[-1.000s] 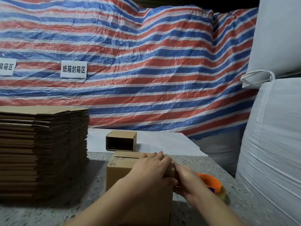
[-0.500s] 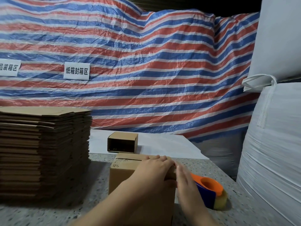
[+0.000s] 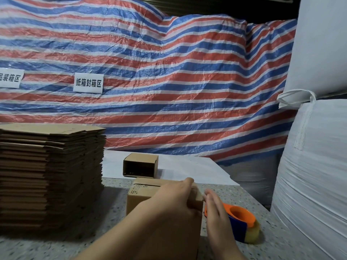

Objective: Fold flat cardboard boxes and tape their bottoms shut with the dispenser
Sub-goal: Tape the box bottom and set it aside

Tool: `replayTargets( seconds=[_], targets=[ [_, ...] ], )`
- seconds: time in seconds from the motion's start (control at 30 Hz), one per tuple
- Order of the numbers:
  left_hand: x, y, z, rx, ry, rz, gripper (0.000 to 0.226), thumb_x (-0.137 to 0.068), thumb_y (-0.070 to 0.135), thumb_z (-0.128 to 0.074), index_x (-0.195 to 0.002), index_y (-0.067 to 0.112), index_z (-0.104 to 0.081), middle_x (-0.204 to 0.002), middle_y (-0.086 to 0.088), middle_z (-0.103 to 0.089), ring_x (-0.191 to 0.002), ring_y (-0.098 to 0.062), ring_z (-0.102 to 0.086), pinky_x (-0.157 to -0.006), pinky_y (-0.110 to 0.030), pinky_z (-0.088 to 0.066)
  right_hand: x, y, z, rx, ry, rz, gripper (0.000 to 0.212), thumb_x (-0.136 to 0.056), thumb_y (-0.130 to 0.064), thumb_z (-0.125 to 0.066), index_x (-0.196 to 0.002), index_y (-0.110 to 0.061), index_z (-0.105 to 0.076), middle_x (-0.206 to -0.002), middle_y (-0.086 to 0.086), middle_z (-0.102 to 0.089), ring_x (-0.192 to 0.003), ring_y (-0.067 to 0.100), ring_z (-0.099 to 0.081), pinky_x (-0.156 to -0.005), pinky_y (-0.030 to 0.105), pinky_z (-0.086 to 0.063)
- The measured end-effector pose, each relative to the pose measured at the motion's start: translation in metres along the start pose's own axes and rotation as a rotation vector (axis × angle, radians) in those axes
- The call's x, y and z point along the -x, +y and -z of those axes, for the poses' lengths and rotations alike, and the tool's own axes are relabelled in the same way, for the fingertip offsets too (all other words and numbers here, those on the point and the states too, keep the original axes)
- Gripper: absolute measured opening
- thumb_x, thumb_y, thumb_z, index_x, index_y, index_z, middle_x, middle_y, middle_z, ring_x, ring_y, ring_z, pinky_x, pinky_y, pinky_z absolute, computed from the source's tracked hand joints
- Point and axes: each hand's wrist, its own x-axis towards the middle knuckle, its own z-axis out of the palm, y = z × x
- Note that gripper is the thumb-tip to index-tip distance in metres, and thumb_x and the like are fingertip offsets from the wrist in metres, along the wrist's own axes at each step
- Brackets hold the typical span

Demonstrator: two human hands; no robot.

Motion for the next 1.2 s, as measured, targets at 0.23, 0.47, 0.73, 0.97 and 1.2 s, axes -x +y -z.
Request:
replayTargets(
  seconds=[0.23,0.47,0.73,0.97,1.2],
  targets=[
    [0.000,-0.003,0.006,-0.014,-0.009,0.017,0.033,-0.087,0.040,-0.064,-0.116,0.028,-0.057,-0.108,0.003,-0.065,-0.094,-0.016,-0.059,-0.081,-0.032,-0.051,0.006,0.007,-0.017,0.087,-0.014,0.020,0.048,-0.103,-0.047,-0.039,-0.148,-0.033,-0.043,-0.150,-0.006,-0.047,-0.130,0.010,-0.042,-0.109,0.030,-0.032],
    [0.000,-0.003,0.013,-0.031,-0.034,0.008,0.034,-0.084,0.040,-0.067,-0.115,0.029,-0.059,-0.108,0.003,-0.065,-0.093,-0.018,-0.060,-0.081,-0.035,-0.054,0.009,0.004,-0.010,0.106,-0.012,0.073,0.072,-0.080,-0.064,-0.043,-0.140,-0.026,-0.057,-0.123,-0.016,-0.059,-0.117,0.005,-0.048,-0.100,0.023,-0.037],
    [0.024,-0.036,0.037,0.332,0.149,-0.021,0.091,-0.077,0.055,-0.076,-0.151,0.035,-0.028,-0.158,0.019,-0.018,-0.143,-0.003,-0.022,-0.115,-0.022,-0.025,0.001,-0.006,-0.007,0.025,-0.134,0.082,0.108,-0.064,-0.078,-0.054,-0.157,-0.038,-0.018,-0.164,-0.008,-0.028,-0.149,0.021,-0.032,-0.117,0.047,-0.036],
    [0.091,-0.085,-0.008,0.972,0.522,0.425,0.073,-0.080,0.062,-0.044,-0.148,0.038,-0.033,-0.156,0.010,-0.033,-0.134,-0.003,-0.031,-0.114,-0.035,-0.027,0.007,0.018,-0.009,0.060,-0.223,0.102,0.091,-0.075,-0.068,-0.057,-0.153,-0.049,-0.013,-0.159,-0.009,-0.035,-0.140,0.017,-0.042,-0.108,0.035,-0.045],
    [0.095,-0.080,-0.029,1.131,0.496,0.464,0.047,-0.075,0.057,-0.056,-0.121,0.046,-0.054,-0.128,0.016,-0.060,-0.117,-0.002,-0.052,-0.109,-0.031,-0.037,0.007,0.024,-0.019,-0.064,-0.071,0.033,0.067,-0.082,-0.051,-0.069,-0.140,-0.050,-0.037,-0.118,-0.025,-0.056,-0.100,-0.004,-0.055,-0.070,0.013,-0.044]
  ],
)
